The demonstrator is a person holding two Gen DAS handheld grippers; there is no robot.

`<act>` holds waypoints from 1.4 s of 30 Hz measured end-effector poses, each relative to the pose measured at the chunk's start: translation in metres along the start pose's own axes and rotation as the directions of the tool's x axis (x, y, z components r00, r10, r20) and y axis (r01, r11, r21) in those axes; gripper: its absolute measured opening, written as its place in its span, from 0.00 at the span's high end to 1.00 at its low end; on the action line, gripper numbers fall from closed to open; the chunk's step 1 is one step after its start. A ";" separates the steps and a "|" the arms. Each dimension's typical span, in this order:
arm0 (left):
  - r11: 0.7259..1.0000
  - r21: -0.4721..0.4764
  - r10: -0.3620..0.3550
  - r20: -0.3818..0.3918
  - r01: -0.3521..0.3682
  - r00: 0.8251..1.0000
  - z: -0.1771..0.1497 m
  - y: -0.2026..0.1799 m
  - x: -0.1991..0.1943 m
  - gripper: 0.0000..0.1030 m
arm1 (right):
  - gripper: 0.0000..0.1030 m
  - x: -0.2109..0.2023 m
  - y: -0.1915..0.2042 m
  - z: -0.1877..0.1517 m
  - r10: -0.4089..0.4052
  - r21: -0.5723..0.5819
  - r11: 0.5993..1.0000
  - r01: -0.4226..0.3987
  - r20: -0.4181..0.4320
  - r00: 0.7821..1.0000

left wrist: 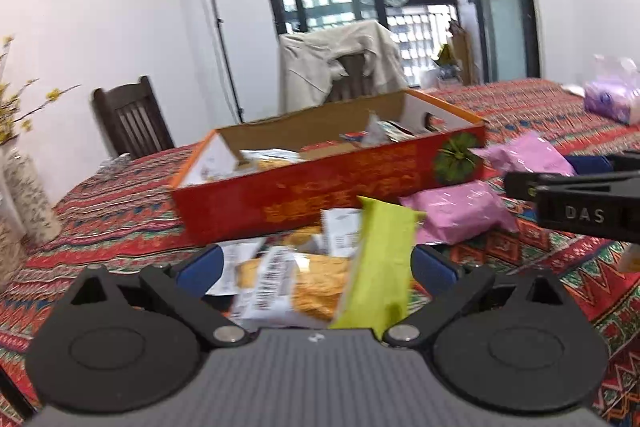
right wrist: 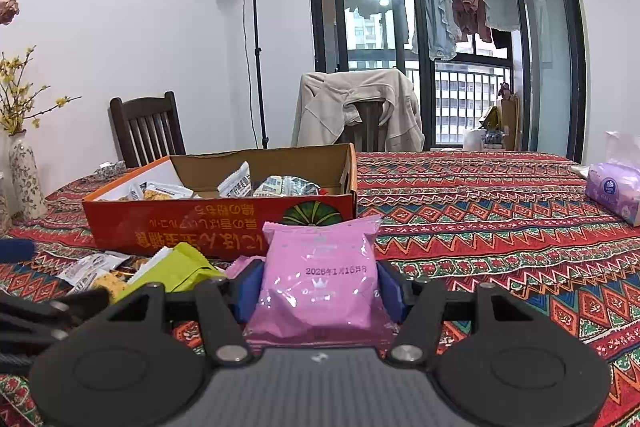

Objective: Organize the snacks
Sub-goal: 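Grasp a pink packet with the right gripper while the left grasps the yellow-green bar, then lift and carry the pink packet and yellow-green bar over the box with both grippers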

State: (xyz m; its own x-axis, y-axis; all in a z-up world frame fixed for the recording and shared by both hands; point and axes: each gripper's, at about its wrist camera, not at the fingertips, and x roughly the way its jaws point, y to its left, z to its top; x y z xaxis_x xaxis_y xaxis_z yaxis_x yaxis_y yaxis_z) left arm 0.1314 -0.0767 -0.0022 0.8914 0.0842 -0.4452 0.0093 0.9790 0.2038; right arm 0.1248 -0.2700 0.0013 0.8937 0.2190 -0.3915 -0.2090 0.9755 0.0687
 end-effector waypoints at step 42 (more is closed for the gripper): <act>0.995 -0.071 -0.078 -0.024 0.076 0.997 0.033 0.007 0.004 0.62 | 0.42 -0.018 0.004 0.008 0.062 -0.035 0.998 -0.060 0.048 0.997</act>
State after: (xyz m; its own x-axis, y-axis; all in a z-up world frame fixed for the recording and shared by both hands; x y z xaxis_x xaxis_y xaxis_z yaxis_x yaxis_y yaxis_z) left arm 0.1502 -0.0755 0.0266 0.8768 0.0119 -0.4806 0.0451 0.9933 0.1068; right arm 0.1110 -0.2698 0.0165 0.8972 0.2798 -0.3417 -0.2763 0.9592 0.0601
